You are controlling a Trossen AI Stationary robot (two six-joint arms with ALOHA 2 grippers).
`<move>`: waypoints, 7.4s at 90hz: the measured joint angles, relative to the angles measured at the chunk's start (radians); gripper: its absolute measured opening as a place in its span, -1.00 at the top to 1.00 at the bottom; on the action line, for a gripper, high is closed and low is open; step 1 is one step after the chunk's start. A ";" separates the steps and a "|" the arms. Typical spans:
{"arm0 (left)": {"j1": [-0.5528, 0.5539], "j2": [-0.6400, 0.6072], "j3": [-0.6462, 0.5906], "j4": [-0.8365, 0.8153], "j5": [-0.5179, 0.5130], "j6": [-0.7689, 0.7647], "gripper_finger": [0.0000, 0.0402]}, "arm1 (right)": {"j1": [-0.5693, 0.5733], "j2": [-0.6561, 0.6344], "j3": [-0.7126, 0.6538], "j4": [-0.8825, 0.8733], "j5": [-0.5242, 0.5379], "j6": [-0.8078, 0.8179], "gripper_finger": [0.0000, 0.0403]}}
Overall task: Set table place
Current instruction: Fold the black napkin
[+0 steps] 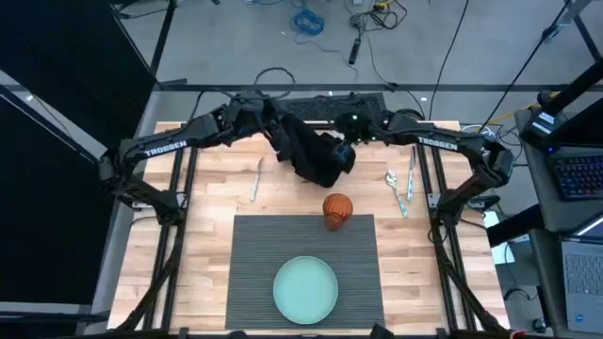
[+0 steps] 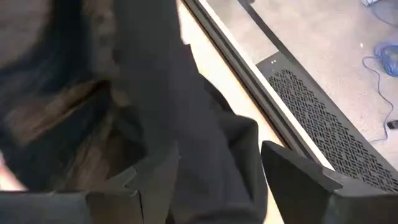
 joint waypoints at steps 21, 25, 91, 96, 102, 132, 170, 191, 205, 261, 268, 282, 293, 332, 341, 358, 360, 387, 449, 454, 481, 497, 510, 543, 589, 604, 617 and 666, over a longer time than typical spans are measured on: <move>0.040 0.000 0.064 0.020 0.000 0.031 1.00 | 0.001 -0.017 0.000 -0.227 -0.093 -0.067 -0.08; 0.040 0.000 0.075 0.026 0.000 0.048 1.00 | 0.001 -0.004 0.000 -0.249 -0.093 -0.076 -0.08; 0.060 0.091 0.097 0.004 0.011 0.051 1.00 | -0.015 0.034 -0.359 0.290 -0.221 0.098 -0.08; 0.060 0.104 0.097 0.012 0.015 0.052 1.00 | -0.018 0.044 -0.359 0.291 -0.199 0.099 -0.08; 0.059 0.110 0.097 0.021 0.029 0.055 1.00 | -0.023 0.067 -0.359 0.288 -0.195 0.102 -0.08; 0.064 0.108 0.097 0.026 0.008 0.104 1.00 | -0.023 0.195 -0.358 0.390 -0.177 0.166 -0.07; 0.064 0.107 0.097 0.023 0.006 0.129 1.00 | -0.023 0.213 -0.348 0.344 -0.167 0.178 0.94; 0.064 0.107 0.097 0.023 0.006 0.129 1.00 | -0.023 0.125 -0.168 0.122 -0.130 0.079 1.00; 0.064 0.107 0.097 0.023 0.005 0.129 1.00 | -0.025 0.086 -0.008 0.004 -0.072 0.005 1.00; 0.061 -0.021 0.219 -0.081 -0.089 0.207 1.00 | -0.112 -0.004 0.296 -0.275 0.077 -0.136 1.00; 0.061 -0.026 0.223 -0.095 -0.090 0.200 1.00 | -0.123 -0.009 0.296 -0.297 0.015 -0.108 1.00; 0.049 -0.026 0.223 -0.094 -0.089 0.200 1.00 | -0.116 0.013 0.271 -0.291 -0.069 -0.111 0.95; 0.042 -0.026 0.223 -0.094 -0.089 0.200 1.00 | -0.086 0.043 0.250 -0.281 -0.140 -0.143 0.73; 0.050 0.014 0.224 -0.158 -0.088 0.200 1.00 | -0.028 0.270 0.143 -0.115 -0.299 -0.028 -0.21; 0.050 0.032 0.224 -0.158 -0.088 0.200 1.00 | -0.003 0.319 0.141 -0.074 -0.302 -0.021 -0.22; 0.050 0.034 0.224 -0.148 -0.085 0.203 1.00 | 0.035 0.385 0.142 0.022 -0.297 0.009 -0.17; 0.050 0.035 0.224 -0.149 -0.083 0.203 1.00 | 0.039 0.392 0.142 0.033 -0.296 0.011 -0.16; 0.050 0.035 0.224 -0.151 -0.083 0.206 1.00 | 0.049 0.476 0.142 0.100 -0.220 0.025 -0.15; 0.050 0.035 0.223 -0.150 -0.082 0.228 1.00 | 0.057 0.510 0.143 0.033 -0.154 0.054 -0.15; 0.050 0.035 0.223 -0.150 -0.082 0.228 1.00 | 0.051 0.522 0.143 0.025 -0.162 0.061 -0.15; 0.050 0.035 0.223 -0.154 -0.082 0.228 1.00 | 0.055 0.588 0.151 0.057 -0.175 0.082 -0.12; 0.051 0.035 0.223 -0.162 -0.082 0.228 1.00 | 0.054 0.580 0.147 0.057 -0.172 0.093 0.28; 0.051 0.035 0.223 -0.165 -0.082 0.228 1.00 | 0.054 0.579 0.146 0.050 -0.144 0.088 0.86; 0.051 0.035 0.223 -0.175 -0.082 0.228 1.00 | 0.058 0.462 0.190 -0.076 -0.124 0.063 1.00; 0.037 0.031 0.223 -0.158 -0.075 0.230 1.00 | 0.000 0.033 0.216 -0.137 0.159 0.036 1.00; 0.006 -0.013 0.222 -0.135 -0.072 0.237 1.00 | -0.030 -0.061 0.218 -0.139 0.176 0.037 1.00; -0.033 -0.037 0.264 -0.147 -0.073 0.236 1.00 | -0.029 -0.141 0.231 -0.112 0.175 0.034 1.00; -0.153 -0.086 0.447 -0.246 -0.117 0.279 1.00 | -0.004 -0.277 0.453 -0.161 0.201 -0.027 1.00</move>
